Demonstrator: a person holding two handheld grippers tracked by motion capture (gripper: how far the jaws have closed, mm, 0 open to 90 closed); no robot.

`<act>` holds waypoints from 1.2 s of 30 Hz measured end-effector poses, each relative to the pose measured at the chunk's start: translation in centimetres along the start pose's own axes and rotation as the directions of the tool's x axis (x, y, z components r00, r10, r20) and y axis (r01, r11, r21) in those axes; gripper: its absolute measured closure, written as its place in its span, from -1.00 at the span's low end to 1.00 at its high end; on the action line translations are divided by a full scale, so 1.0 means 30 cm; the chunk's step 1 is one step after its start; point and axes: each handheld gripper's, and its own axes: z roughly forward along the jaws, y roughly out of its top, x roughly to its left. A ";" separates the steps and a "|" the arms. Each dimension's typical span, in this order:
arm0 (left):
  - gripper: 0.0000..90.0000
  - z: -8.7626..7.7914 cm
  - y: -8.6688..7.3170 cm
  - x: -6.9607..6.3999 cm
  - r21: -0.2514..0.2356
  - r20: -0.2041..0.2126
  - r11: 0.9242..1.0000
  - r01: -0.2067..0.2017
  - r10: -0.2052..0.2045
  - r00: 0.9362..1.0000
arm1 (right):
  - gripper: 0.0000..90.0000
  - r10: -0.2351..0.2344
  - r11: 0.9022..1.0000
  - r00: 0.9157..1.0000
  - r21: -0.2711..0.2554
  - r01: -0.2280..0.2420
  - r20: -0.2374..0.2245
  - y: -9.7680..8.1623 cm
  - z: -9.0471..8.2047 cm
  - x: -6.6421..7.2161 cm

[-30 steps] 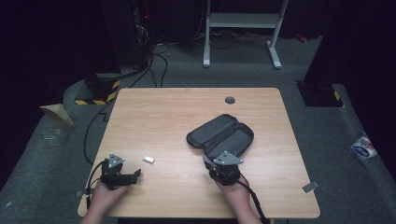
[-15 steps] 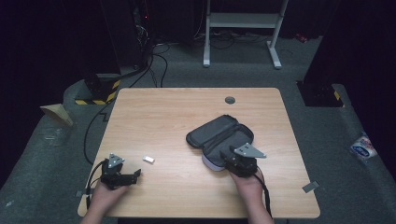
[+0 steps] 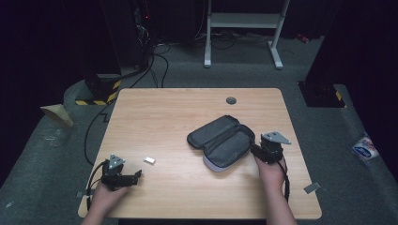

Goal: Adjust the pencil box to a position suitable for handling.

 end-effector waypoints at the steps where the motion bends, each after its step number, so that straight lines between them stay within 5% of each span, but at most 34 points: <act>1: -0.88 -0.001 0.000 0.001 0.001 0.003 1.000 -0.005 0.005 1.000 | 0.19 0.012 1.000 1.000 0.006 -0.012 0.006 0.002 0.009 -0.011; 6: -0.88 -0.002 -0.001 0.004 0.001 0.008 1.000 -0.011 0.011 1.000 | 0.35 0.062 0.998 0.998 0.022 -0.062 -0.007 0.005 0.041 -0.030; 14: -0.84 -0.005 -0.004 0.002 -0.008 0.013 1.000 -0.019 0.019 1.000 | 0.46 0.046 0.997 0.999 0.061 -0.046 0.000 0.001 0.080 -0.016; 22: -0.48 -0.021 -0.009 0.011 -0.029 0.003 1.000 0.003 -0.003 1.000 | 0.55 0.012 0.998 1.000 0.067 -0.010 -0.027 -0.021 0.055 0.016; 30: -0.33 -0.038 -0.008 0.011 -0.054 0.013 0.998 0.013 -0.012 1.000 | 0.52 -0.018 0.998 0.997 0.057 0.022 -0.069 -0.049 0.015 0.083; 36: -0.27 -0.043 -0.003 0.002 -0.068 0.020 0.998 0.015 -0.013 1.000 | 0.45 -0.035 0.998 0.988 0.048 0.043 -0.148 -0.083 -0.019 0.168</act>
